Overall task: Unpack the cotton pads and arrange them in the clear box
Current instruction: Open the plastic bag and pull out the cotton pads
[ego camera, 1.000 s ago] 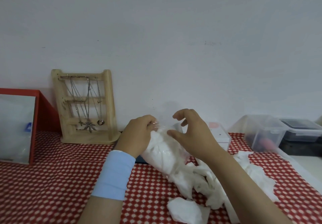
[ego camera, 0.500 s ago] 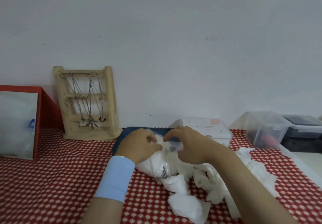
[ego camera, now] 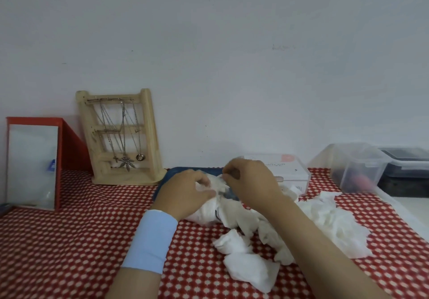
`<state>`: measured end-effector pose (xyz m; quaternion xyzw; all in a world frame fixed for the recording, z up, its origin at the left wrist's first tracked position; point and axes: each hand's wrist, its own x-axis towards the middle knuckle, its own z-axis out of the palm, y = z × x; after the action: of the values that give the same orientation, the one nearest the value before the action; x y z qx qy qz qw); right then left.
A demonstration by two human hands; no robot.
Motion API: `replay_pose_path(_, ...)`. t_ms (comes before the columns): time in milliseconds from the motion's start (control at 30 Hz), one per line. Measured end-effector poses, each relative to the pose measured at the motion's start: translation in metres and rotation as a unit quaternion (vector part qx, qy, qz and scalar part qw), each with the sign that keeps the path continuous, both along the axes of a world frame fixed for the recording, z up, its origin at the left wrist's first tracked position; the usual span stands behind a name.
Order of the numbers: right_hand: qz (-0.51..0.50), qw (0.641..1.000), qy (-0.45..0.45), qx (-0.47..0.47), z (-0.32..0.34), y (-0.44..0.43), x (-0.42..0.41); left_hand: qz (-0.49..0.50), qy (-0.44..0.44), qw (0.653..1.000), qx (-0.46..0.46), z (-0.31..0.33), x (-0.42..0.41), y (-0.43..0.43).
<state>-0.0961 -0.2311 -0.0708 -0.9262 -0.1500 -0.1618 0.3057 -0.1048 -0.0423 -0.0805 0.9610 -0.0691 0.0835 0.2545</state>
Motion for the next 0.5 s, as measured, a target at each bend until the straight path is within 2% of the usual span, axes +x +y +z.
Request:
replay_pose_path(67, 0.032, 0.998, 0.017, 0.043, 0.000, 0.000, -0.002, 0.016, 0.000, 0.999, -0.030, -0.002, 0.002, 0.003)
replay_pose_path(133, 0.064, 0.997, 0.012, 0.035, -0.001, 0.000, -0.003, 0.022, -0.002, 0.997, -0.069, -0.003, 0.003, 0.005)
replay_pose_path(233, 0.103, 0.994, 0.022, -0.014, -0.004, 0.006, -0.008, 0.040, 0.010, 0.988, -0.147, -0.008, 0.004, 0.004)
replay_pose_path(367, 0.139, 0.982, 0.058, -0.114, -0.007, 0.019, -0.013, 0.058, 0.010, 0.979, -0.193, -0.015, 0.004, 0.007)
replay_pose_path(500, 0.131, 0.962, 0.099, -0.220, 0.000, 0.030, -0.017, 0.043, 0.012, 0.964, -0.261, -0.012, 0.004, 0.010)
